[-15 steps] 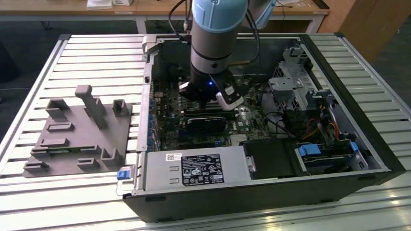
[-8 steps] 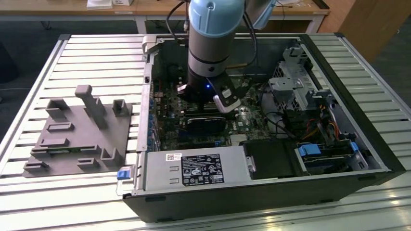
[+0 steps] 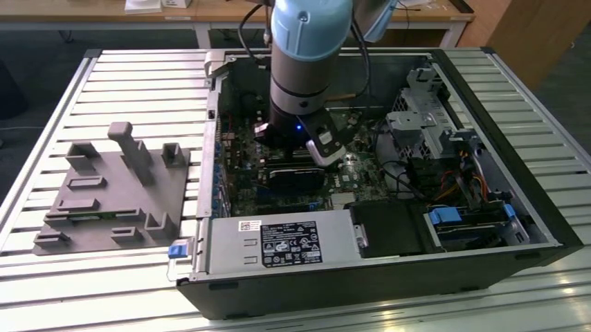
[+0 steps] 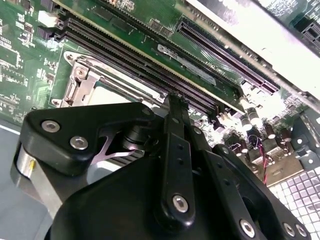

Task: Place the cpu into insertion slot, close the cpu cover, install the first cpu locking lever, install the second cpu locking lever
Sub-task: 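Install the second cpu locking lever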

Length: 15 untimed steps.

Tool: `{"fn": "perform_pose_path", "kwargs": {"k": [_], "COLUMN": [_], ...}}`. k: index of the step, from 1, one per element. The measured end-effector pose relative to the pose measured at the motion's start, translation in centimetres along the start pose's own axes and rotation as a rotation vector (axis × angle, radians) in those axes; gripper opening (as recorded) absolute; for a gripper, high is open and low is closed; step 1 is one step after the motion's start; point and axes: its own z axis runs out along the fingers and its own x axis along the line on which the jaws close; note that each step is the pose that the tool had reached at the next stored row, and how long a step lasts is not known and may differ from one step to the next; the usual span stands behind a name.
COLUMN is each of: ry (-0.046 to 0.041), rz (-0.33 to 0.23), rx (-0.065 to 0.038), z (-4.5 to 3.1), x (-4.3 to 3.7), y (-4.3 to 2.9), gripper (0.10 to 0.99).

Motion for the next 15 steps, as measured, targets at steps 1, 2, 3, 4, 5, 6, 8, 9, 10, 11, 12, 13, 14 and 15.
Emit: {"fn": "perform_pose_path", "kwargs": {"k": [1,2,3,4,5,6,8,9,10,11,12,13,14,15], "ry": [-0.0002,-0.0002,-0.0002,-0.0002,-0.0002,-0.0003,-0.0004,-0.0004,-0.0005,-0.0006,-0.0005,-0.0005,-0.0005,-0.0004], "rz": [0.0,0.0,0.0,0.0,0.0,-0.001,-0.001,-0.001,-0.001,-0.001,-0.001,-0.001,-0.001,-0.001], "rx": [-0.005,-0.009,-0.014,-0.019,-0.024,-0.029,-0.044,-0.047,-0.05,-0.051,-0.052,-0.053,-0.053,-0.054], "z": [-0.01,-0.03,-0.04,-0.03,0.0,0.06,0.19,0.25,0.31,0.38,0.5,0.62,0.69,0.75], "x": [0.01,0.02,0.04,0.05,0.06,0.06,0.05,0.06,0.07,0.07,0.07,0.08,0.1,0.15], "y": [-0.12,-0.24,-0.32,-0.38,-0.41,-0.43,-0.5,-0.52,-0.55,-0.58,-0.63,-0.67,-0.69,-0.71], "gripper": [0.106,0.106,0.106,0.106,0.106,0.106,0.106,0.106,0.106,0.106,0.106,0.106,0.106,0.106]}}
